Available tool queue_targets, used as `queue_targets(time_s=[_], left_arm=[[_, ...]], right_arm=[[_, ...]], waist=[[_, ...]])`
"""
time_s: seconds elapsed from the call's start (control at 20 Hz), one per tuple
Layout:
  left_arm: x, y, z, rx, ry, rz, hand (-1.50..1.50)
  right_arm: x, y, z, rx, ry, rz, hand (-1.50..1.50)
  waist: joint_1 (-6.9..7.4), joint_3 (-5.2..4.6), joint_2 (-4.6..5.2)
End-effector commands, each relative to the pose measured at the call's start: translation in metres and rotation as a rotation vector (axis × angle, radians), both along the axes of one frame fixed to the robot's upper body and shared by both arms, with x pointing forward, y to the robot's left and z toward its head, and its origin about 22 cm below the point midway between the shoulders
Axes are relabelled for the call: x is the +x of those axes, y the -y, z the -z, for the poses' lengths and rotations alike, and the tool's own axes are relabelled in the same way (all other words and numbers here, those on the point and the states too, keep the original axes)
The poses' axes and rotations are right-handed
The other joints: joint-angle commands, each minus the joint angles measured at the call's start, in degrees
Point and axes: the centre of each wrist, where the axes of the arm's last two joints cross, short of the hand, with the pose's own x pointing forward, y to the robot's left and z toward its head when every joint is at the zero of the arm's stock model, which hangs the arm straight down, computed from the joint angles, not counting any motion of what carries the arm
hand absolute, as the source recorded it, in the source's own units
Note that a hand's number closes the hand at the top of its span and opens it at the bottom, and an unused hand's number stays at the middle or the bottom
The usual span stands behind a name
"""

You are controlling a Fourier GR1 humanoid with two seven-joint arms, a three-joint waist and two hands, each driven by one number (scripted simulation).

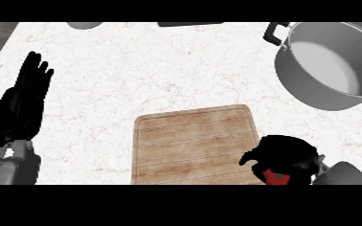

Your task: Pick the tomato from the cutting board and place it in the pot

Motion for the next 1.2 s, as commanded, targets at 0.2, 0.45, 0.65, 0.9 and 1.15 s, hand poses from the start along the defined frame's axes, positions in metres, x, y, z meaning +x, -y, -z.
queue_targets(time_s=[0.2,0.45,0.65,0.9,1.15], left_arm=[[-0.018,-0.017,0.005,-0.001,0.004,-0.045,0.00],[-0.015,-0.012,0.004,0.001,-0.016,-0.032,0.00],[-0.018,0.003,0.002,0.007,0.003,-0.011,0.00],[-0.007,0.006,-0.010,-0.003,0.006,0.017,0.00],[0.007,0.017,-0.001,-0.004,0.007,0.079,0.00]], right_arm=[[-0.085,0.118,-0.036,0.109,-0.014,0.066,1.50],[-0.081,0.142,-0.072,0.454,0.073,0.284,1.50],[-0.090,0.173,-0.097,0.647,0.154,0.431,1.50],[-0.096,0.206,-0.150,0.797,0.157,0.553,1.50],[-0.097,0.245,-0.189,0.819,0.217,0.693,1.50]], waist=[[-1.76,0.05,0.21],[-1.81,-0.02,0.49],[-0.78,0.07,0.47],[1.17,0.03,0.96],[3.86,0.11,1.56]])
